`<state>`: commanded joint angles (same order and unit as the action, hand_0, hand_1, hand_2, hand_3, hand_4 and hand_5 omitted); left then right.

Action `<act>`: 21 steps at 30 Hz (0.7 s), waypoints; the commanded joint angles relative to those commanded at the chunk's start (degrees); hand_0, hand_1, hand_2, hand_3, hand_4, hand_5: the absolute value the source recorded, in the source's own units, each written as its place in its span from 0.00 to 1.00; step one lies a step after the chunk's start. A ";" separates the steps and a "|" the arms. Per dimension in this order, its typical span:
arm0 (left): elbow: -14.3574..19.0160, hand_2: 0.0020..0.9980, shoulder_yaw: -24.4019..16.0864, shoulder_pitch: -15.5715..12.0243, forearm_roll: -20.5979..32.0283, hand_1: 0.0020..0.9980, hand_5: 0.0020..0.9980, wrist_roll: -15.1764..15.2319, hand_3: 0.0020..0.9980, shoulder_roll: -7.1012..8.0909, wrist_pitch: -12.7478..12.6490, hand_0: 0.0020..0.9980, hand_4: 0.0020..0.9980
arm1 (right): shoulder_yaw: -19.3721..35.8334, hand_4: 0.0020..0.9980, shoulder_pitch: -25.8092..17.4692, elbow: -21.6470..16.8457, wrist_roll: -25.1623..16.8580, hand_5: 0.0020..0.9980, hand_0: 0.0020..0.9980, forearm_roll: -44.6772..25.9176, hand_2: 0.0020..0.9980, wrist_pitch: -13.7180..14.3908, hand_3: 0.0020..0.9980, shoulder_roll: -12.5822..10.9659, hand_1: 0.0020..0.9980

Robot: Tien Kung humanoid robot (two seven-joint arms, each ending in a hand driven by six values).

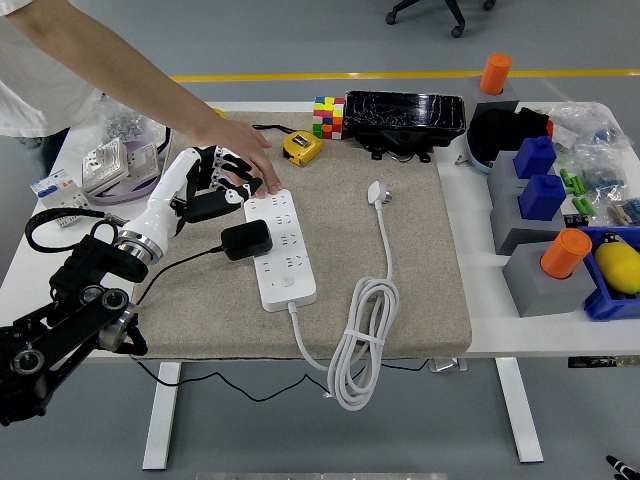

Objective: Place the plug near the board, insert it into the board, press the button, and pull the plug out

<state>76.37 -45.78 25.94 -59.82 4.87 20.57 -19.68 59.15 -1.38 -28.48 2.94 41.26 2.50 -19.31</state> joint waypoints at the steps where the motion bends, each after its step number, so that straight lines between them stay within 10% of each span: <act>1: 0.05 0.48 -0.01 -0.01 -0.11 0.36 0.20 -0.12 0.49 -0.01 0.06 0.32 0.75 | 0.00 0.91 -0.03 0.02 -0.01 0.51 0.65 -0.01 0.66 0.01 0.56 0.01 0.66; 12: 1.74 0.47 -0.26 -0.38 -3.86 0.32 0.20 -3.69 0.54 0.56 2.50 0.30 0.75 | -0.08 0.91 -0.14 0.11 0.07 0.51 0.65 -0.18 0.66 0.00 0.56 0.03 0.66; 14: 3.31 0.47 -1.31 -0.56 -7.69 0.32 0.20 -7.29 0.54 0.90 6.25 0.30 0.75 | -0.13 0.91 -0.11 0.09 0.09 0.51 0.65 -0.16 0.66 0.00 0.56 -0.07 0.66; 15: 4.50 0.26 -1.69 -0.58 -10.22 0.11 0.15 -9.85 0.67 1.24 8.83 0.20 0.75 | -0.16 0.91 -0.09 0.08 0.10 0.51 0.65 -0.15 0.66 0.00 0.56 -0.13 0.66; 20: 8.87 0.26 -1.14 0.14 -18.33 0.11 0.15 -19.17 0.67 2.65 19.16 0.20 0.75 | -0.35 0.91 0.09 0.01 0.11 0.51 0.65 -0.16 0.66 -0.01 0.56 -0.40 0.66; 21: 10.01 0.15 -0.82 0.48 -19.18 0.04 0.00 -21.22 0.77 3.04 21.50 0.15 0.70 | -0.47 0.91 0.09 0.03 0.13 0.51 0.65 -0.18 0.66 -0.04 0.56 -0.43 0.66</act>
<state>86.38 -46.59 26.42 -78.99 -16.35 23.62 1.82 58.67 -1.29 -28.45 3.07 41.09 2.46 -19.74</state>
